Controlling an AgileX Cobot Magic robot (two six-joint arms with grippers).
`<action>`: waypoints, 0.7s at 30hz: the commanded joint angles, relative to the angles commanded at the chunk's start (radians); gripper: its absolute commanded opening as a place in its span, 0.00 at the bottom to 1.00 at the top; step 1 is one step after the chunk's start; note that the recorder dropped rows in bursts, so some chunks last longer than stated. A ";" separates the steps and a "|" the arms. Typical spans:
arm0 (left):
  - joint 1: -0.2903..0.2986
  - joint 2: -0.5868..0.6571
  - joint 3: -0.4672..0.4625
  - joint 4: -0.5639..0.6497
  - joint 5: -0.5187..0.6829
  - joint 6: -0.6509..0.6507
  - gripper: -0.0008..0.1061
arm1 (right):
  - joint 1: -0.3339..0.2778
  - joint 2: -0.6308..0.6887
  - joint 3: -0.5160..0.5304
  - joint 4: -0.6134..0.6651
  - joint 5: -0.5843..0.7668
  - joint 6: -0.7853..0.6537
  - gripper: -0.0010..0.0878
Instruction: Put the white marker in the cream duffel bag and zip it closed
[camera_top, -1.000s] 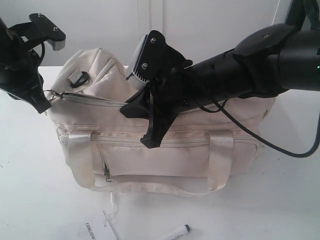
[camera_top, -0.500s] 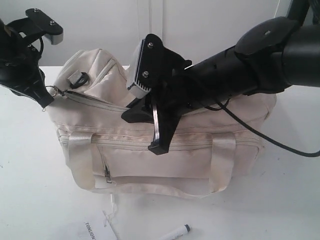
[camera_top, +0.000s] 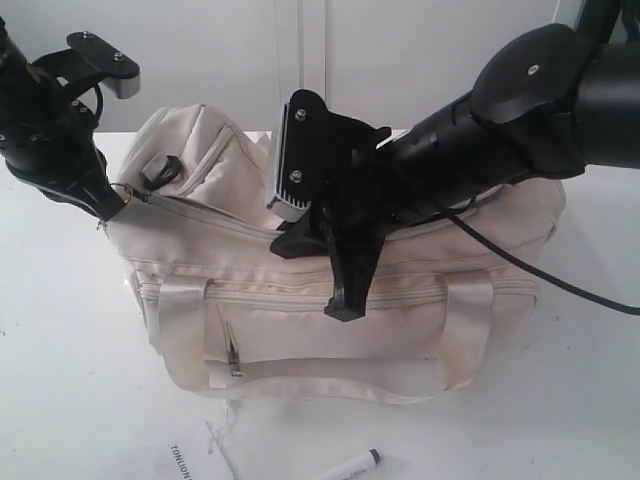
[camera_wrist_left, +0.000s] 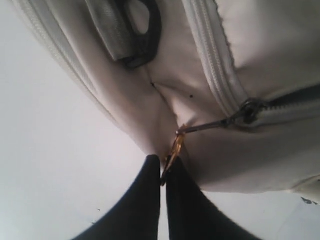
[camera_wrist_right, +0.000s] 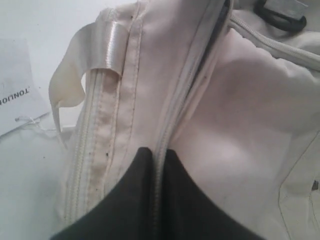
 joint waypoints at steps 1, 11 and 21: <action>0.000 0.000 0.000 0.000 0.000 0.000 0.01 | 0.000 0.000 0.000 -0.012 0.000 0.016 0.01; 0.000 0.000 0.000 -0.034 -0.002 0.000 0.01 | 0.000 0.000 0.000 -0.014 -0.075 0.080 0.01; 0.000 0.000 0.000 -0.036 -0.005 0.000 0.01 | 0.000 0.000 0.000 -0.011 -0.085 0.093 0.20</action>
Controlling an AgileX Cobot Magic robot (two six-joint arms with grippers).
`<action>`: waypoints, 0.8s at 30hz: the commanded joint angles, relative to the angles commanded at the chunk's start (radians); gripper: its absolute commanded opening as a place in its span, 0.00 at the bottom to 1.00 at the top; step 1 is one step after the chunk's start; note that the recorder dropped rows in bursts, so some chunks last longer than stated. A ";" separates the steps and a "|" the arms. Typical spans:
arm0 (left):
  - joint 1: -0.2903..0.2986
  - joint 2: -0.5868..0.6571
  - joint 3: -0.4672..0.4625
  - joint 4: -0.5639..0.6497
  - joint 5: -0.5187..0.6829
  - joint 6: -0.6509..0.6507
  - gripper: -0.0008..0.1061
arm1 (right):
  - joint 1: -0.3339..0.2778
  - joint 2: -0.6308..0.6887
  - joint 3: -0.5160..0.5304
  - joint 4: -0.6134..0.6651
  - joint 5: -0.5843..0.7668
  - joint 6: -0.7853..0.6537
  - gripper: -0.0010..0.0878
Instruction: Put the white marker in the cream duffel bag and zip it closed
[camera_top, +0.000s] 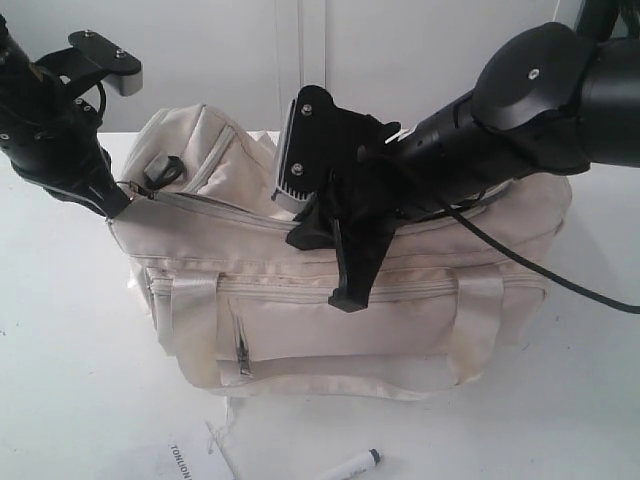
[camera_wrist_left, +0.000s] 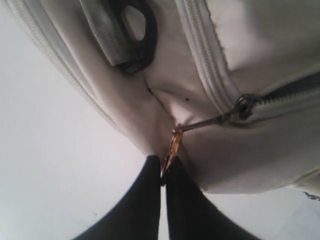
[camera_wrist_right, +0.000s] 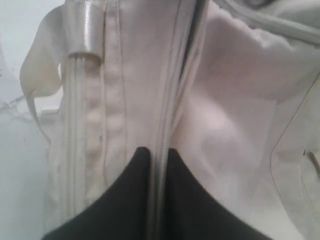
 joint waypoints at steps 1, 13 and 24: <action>0.000 0.000 0.000 0.000 0.000 0.000 0.01 | 0.000 0.000 0.000 0.001 0.000 0.003 0.24; 0.000 0.000 0.000 -0.008 -0.004 0.000 0.35 | 0.000 0.000 0.000 0.004 -0.005 0.036 0.49; 0.000 -0.004 -0.002 -0.032 0.020 0.002 0.40 | 0.000 0.000 0.000 -0.124 -0.039 0.112 0.49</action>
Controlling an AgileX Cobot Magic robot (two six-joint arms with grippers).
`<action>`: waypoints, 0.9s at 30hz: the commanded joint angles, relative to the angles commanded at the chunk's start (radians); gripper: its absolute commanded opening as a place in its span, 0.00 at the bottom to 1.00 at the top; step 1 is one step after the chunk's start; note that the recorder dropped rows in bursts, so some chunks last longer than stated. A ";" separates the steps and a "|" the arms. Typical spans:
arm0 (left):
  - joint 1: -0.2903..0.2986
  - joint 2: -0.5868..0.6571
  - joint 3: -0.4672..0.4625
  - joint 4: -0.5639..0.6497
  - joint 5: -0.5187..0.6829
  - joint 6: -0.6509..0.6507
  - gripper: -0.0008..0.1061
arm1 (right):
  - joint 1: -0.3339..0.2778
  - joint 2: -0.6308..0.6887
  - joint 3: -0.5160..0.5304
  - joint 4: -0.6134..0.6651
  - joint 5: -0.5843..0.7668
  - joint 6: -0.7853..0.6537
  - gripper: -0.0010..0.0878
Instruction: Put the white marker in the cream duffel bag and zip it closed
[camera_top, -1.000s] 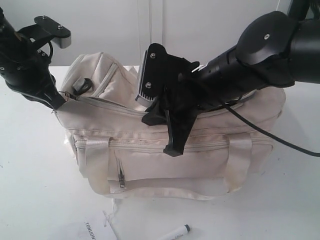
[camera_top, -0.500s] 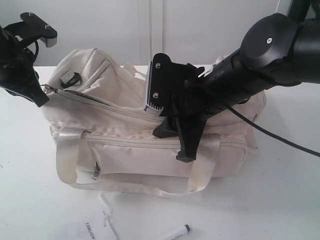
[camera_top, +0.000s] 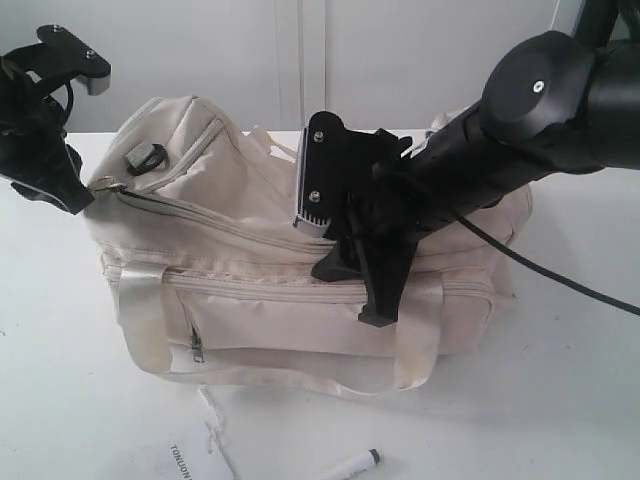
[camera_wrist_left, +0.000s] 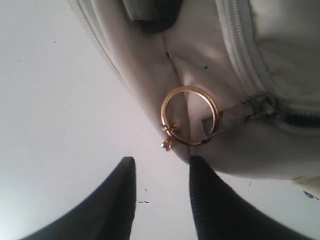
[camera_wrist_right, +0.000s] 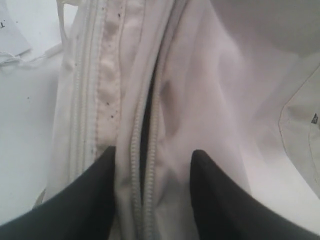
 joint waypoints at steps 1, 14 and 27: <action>0.000 -0.008 0.000 -0.002 0.000 0.002 0.40 | 0.000 0.000 0.000 -0.032 -0.004 0.026 0.49; 0.000 -0.111 0.000 -0.002 -0.006 0.002 0.40 | 0.000 0.000 0.000 -0.354 -0.018 0.273 0.49; 0.000 -0.130 0.000 -0.164 -0.044 0.139 0.40 | 0.000 -0.123 -0.004 -0.208 -0.020 0.307 0.49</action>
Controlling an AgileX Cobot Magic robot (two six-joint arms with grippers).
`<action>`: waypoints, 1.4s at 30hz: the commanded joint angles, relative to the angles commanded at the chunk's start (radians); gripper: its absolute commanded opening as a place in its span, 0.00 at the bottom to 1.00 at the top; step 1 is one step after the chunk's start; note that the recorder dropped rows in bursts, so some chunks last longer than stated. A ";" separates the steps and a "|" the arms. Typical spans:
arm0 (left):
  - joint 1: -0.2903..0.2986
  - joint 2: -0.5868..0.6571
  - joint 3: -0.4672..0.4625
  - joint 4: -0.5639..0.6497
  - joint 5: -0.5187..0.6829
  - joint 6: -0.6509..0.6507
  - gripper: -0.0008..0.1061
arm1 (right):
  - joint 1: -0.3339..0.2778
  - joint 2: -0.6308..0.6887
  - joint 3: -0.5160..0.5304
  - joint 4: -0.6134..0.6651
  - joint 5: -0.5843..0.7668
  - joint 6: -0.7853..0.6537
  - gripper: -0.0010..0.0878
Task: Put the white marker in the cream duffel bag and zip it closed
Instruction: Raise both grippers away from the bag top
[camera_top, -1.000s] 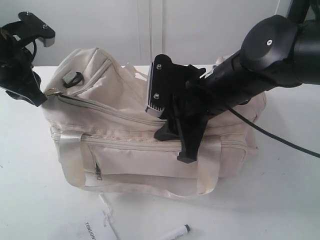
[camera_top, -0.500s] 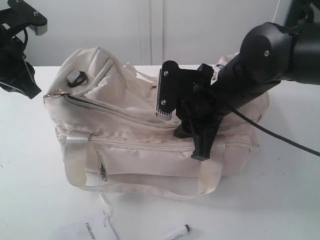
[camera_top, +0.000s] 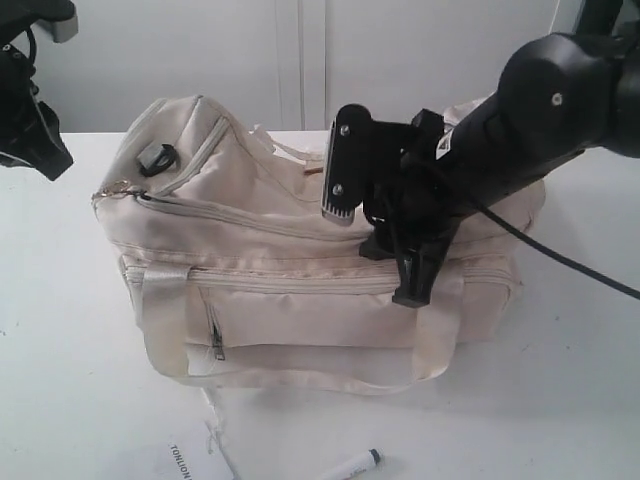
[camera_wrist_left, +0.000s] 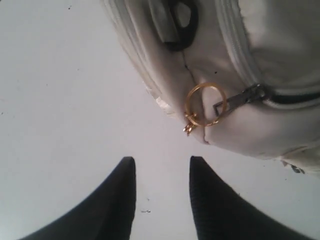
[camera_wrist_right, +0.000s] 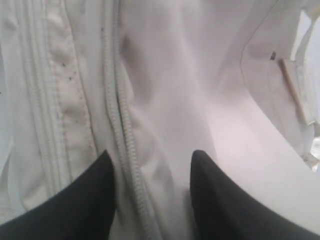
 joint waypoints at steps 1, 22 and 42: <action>0.000 0.000 0.000 -0.044 -0.010 0.043 0.40 | 0.000 -0.016 0.000 0.010 0.003 0.030 0.49; 0.000 0.107 0.000 -0.463 -0.048 1.100 0.40 | 0.000 -0.069 0.001 0.037 0.281 0.422 0.31; 0.000 0.164 0.000 -0.432 0.088 1.394 0.40 | 0.000 -0.069 0.001 0.037 0.279 0.422 0.31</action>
